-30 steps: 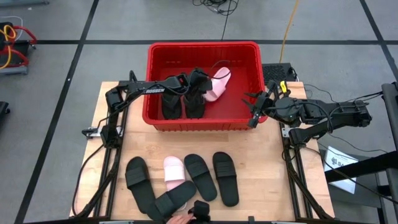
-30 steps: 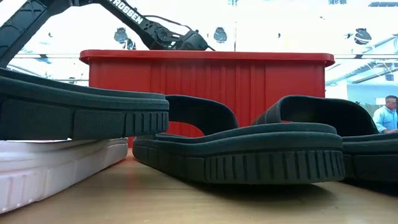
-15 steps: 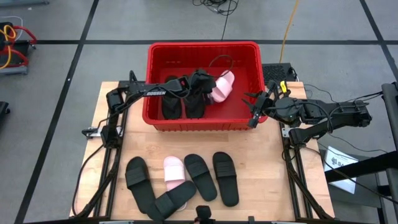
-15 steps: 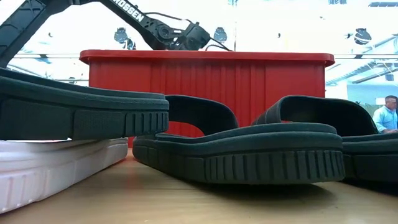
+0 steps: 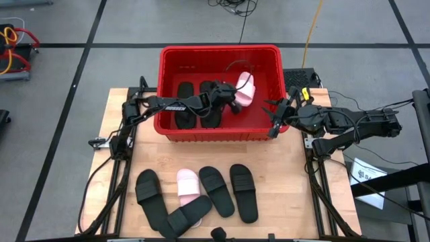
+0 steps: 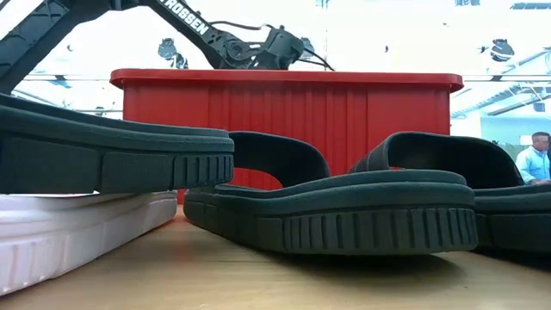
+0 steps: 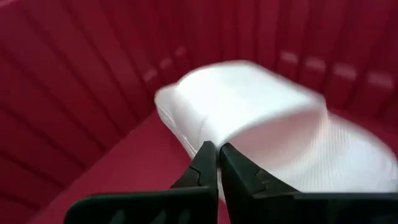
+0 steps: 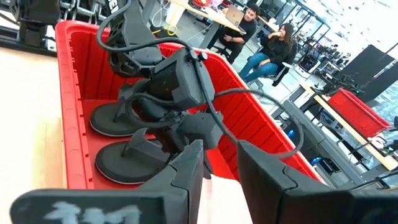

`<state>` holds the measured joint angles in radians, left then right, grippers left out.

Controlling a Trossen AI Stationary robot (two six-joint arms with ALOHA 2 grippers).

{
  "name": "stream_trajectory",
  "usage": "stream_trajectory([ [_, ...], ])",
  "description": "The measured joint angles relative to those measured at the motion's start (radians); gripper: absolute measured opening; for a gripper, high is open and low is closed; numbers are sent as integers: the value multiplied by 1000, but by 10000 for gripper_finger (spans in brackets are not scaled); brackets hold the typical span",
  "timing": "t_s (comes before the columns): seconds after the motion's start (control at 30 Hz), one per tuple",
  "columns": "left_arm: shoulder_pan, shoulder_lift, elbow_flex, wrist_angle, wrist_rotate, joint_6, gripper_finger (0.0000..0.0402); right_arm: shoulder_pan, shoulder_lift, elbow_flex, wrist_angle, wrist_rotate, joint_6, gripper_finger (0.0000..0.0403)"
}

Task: Pick and place slides into bin
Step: Put the pink slide into the red bin

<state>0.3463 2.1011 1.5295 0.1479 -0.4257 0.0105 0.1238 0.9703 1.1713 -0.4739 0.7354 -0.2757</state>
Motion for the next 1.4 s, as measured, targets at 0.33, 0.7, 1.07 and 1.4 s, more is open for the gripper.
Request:
stream_trajectory([
  [0.33, -16, 74, 0, 66, -25, -249, 0, 0, 0, 0, 22, -3, -6, 89],
  [0.7, -57, 107, 0, 116, -16, -294, 3, 0, 0, 0, 44, -3, -53, 89],
  [1.07, -53, 107, 0, 132, 24, -380, 64, 0, 0, 0, 44, -3, -53, 89],
  [1.4, -52, 107, 0, 131, 62, -387, 131, 0, 0, 0, 44, -4, -54, 89],
])
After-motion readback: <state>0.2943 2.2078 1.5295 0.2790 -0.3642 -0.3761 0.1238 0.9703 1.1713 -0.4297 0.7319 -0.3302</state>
